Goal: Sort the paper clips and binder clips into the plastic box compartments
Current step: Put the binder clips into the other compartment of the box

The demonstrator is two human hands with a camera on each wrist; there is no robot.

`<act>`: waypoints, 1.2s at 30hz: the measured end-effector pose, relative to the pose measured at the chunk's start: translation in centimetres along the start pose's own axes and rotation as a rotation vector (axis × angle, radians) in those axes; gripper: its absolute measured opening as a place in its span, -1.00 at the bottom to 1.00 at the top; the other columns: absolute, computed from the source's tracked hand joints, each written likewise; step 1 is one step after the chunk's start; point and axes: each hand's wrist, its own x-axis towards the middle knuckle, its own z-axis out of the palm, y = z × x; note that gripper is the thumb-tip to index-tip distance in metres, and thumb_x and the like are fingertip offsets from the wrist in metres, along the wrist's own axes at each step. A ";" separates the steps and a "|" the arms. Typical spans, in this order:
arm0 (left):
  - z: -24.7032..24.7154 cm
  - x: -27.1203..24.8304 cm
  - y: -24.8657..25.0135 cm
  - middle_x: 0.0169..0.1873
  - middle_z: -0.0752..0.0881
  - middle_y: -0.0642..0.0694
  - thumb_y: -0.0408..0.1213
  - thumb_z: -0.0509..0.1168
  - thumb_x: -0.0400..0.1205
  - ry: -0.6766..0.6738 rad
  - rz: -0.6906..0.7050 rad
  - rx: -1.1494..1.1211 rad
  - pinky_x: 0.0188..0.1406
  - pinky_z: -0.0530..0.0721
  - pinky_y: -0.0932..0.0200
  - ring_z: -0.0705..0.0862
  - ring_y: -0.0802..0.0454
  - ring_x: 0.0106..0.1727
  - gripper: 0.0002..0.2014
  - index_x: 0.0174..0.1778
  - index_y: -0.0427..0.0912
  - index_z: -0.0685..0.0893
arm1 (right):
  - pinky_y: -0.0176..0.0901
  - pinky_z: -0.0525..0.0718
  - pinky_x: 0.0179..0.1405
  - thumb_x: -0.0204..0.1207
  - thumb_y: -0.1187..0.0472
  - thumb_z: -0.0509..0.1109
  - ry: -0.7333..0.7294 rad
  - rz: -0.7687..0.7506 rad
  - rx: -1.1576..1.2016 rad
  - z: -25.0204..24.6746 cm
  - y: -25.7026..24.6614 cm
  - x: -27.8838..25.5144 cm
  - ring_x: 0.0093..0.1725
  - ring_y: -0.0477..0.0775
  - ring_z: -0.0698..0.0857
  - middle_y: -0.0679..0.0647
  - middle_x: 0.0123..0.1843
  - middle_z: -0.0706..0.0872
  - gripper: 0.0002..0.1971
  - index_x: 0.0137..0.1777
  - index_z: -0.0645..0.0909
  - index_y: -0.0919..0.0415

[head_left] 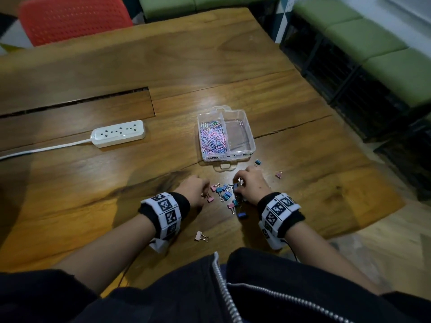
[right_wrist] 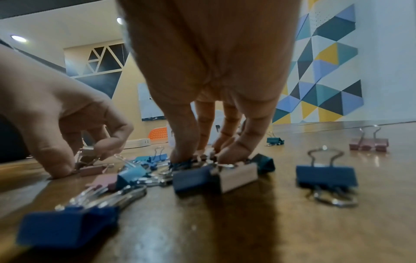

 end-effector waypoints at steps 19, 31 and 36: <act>-1.6 2.2 1.3 -0.25 0.60 0.02 -0.48 0.38 0.47 -0.058 0.024 -0.234 -0.33 0.57 0.38 0.59 0.15 -0.25 -0.77 -0.34 -0.08 0.53 | -0.32 0.55 -0.06 0.42 0.41 0.39 -0.048 0.024 0.254 -0.7 0.9 -1.0 -0.02 -0.03 0.60 0.09 0.02 0.65 -0.79 0.05 0.64 0.27; -7.9 9.5 8.1 -0.30 0.59 -0.05 -0.55 0.32 0.50 0.260 0.049 -0.570 -0.05 0.71 0.16 0.61 -0.02 -0.11 -0.85 -0.25 -0.21 0.61 | -0.12 0.67 0.09 0.42 0.47 0.36 -0.037 0.107 0.072 -1.5 2.6 -0.7 0.15 0.14 0.57 0.18 0.16 0.56 -0.70 0.12 0.62 0.22; -6.9 9.0 7.9 0.24 0.64 -0.17 -0.46 0.21 0.61 0.161 0.141 -0.415 0.15 0.59 0.27 0.60 -0.05 0.26 -0.69 0.29 -0.27 0.58 | -0.13 0.62 0.15 0.38 0.33 0.44 -0.058 0.043 0.022 -0.6 2.5 -1.0 0.20 0.12 0.50 0.12 0.17 0.49 -0.73 0.08 0.63 0.13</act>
